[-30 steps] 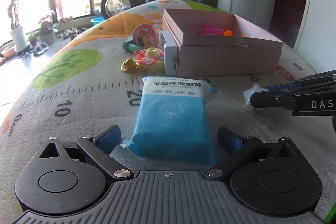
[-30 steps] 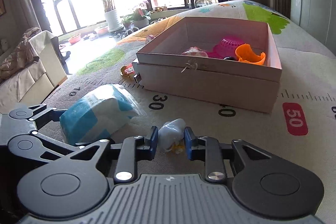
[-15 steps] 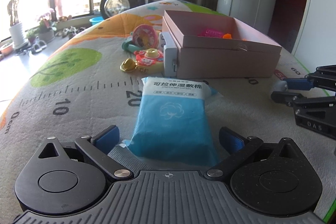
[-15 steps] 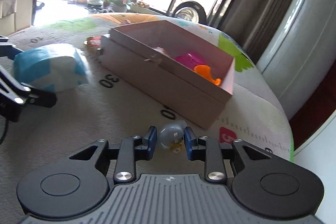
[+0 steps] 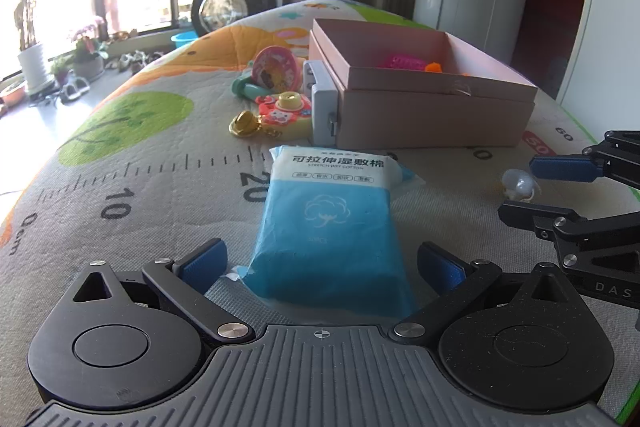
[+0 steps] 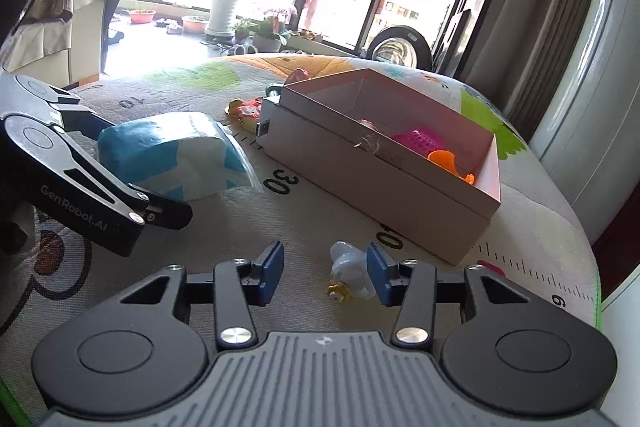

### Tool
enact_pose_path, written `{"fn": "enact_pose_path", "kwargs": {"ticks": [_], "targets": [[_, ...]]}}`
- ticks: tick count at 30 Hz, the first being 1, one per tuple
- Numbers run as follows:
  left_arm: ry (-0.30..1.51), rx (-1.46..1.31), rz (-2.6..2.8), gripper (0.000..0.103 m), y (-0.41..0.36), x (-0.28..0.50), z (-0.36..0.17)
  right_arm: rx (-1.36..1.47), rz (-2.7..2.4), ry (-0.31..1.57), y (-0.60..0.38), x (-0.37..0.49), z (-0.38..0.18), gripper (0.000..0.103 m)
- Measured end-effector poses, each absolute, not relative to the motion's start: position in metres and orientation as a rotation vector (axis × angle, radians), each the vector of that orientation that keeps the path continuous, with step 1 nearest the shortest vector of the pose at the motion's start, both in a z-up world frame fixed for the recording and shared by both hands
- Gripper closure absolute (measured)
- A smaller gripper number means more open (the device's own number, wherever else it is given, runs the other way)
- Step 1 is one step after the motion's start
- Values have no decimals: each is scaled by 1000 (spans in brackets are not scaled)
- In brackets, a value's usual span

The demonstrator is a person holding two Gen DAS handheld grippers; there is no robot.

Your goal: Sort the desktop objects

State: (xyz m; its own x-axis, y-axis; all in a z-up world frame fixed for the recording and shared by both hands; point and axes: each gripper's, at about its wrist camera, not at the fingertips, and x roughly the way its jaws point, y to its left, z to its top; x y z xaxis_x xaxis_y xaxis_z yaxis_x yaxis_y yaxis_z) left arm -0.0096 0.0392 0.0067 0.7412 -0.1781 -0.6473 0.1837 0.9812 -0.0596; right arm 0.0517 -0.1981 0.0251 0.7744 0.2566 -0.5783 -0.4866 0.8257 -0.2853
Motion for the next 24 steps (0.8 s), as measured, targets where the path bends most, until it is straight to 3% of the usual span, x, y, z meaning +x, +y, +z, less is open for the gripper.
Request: {"fn": "enact_pose_path", "kwargs": {"ticks": [6,10,15,21,24], "targets": [[709,8,-198,0,39,-9,7,-522,379,547,-196,54,16,58],[709,9,-198,0,39,-9,7,-493,337,563,-203,63,21,80],[709,9,-198,0,39,-9,6,-409,321,597,-214,73,30,82],[709,10,-198,0,39,-9,6,-33,480,752,-246,88,51,94],[709,9,-199,0,39,-8,6,88,507,811,-258,97,48,94]]}}
